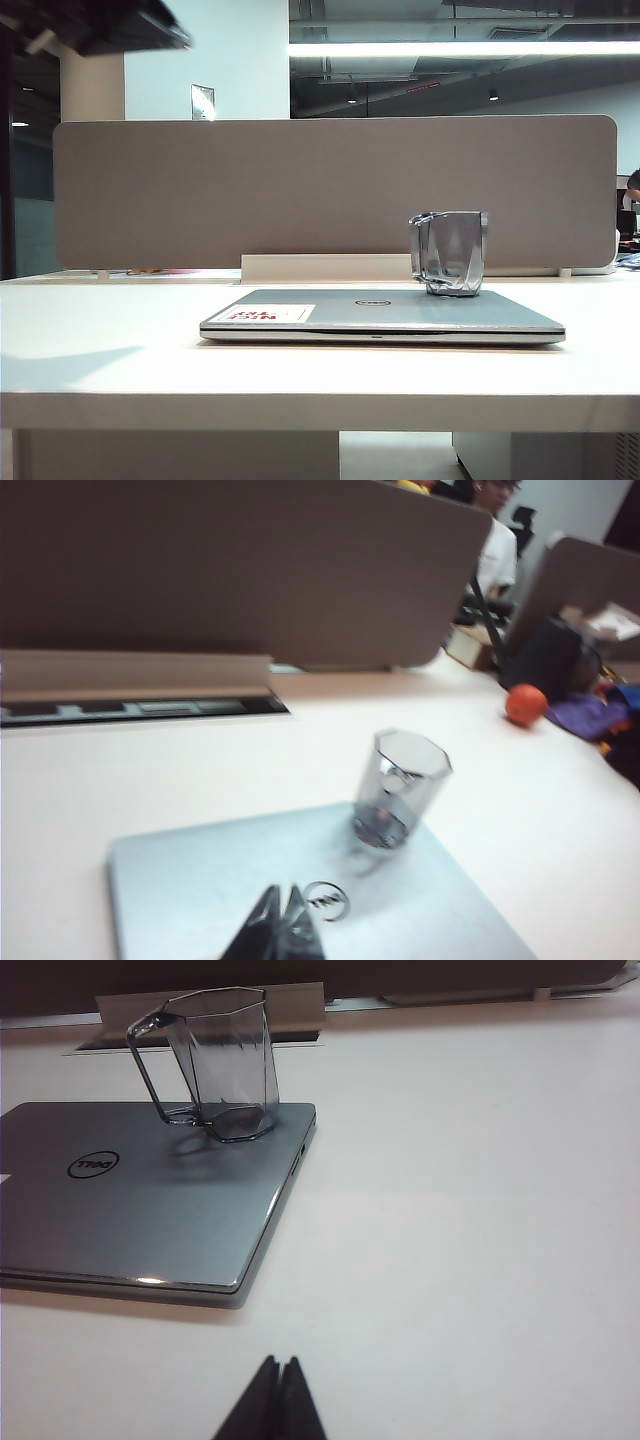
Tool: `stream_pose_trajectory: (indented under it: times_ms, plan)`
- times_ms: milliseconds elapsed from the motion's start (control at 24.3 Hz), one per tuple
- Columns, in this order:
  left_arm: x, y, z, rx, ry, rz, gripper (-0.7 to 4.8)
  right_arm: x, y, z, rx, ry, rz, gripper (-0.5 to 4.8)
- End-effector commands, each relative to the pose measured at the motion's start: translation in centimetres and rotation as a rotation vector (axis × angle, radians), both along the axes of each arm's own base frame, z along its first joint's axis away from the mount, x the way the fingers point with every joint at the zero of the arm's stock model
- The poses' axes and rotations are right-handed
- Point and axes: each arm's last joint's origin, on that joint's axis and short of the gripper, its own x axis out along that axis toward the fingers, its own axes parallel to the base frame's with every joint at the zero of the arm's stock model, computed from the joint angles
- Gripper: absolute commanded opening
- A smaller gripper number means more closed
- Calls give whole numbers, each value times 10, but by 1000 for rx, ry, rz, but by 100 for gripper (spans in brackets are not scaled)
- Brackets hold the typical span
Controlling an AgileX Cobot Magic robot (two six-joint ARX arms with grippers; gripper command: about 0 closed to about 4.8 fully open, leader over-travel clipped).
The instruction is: Pick up the water cup and place it on the left side of the laptop.
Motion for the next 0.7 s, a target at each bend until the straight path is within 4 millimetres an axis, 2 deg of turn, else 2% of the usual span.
stream_pose_trajectory:
  times_ms: [41,412,576,700]
  plan:
    - [9,-17,-3,-9,-29,-13,-6,0,0,0,1,-16,1,-5]
    - [50,-81,-24,67,80,-103,-6,0,0,0,3,-16,14,-5]
    - [76,-114,-31,102,93,-133,-5,0,4,1,21,-17,125,-5]
    - [87,-131,-36,123,91,-149,-4,0,5,1,26,-23,158,-5]
